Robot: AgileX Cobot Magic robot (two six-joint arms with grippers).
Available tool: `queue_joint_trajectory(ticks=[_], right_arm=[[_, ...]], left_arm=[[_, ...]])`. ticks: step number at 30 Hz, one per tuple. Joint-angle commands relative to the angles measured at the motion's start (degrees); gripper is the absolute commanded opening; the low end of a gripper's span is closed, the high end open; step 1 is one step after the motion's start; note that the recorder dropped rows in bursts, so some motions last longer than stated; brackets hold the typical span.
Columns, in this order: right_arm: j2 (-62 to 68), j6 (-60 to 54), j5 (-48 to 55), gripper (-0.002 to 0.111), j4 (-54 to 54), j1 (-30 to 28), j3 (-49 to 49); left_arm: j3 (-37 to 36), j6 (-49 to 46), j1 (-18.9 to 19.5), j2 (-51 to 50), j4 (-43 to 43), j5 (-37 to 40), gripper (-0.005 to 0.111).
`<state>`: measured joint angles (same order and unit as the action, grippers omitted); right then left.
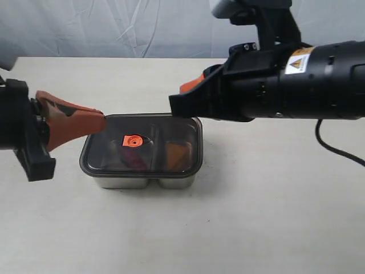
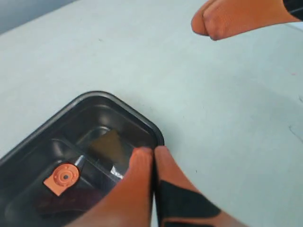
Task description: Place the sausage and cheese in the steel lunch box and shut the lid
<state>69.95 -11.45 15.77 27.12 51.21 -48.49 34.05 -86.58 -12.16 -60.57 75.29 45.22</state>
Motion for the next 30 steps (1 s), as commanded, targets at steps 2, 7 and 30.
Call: queue_joint_trajectory(ticks=[2, 7, 30], right_arm=[[-6.1, 12.0, 8.9, 0.000, -14.2, 0.2, 0.3], [-11.0, 26.2, 14.9, 0.000, -28.8, 0.2, 0.3], [-48.5, 45.9, 39.0, -0.001, -39.2, 0.2, 17.8]], left_arm=[[0.1, 7.8, -0.1, 12.2, -5.2, 1.4, 0.000], [0.1, 15.5, -0.1, 23.0, -9.8, 4.8, 0.000], [0.1, 51.9, -0.1, 60.6, -25.3, 15.2, 0.000]])
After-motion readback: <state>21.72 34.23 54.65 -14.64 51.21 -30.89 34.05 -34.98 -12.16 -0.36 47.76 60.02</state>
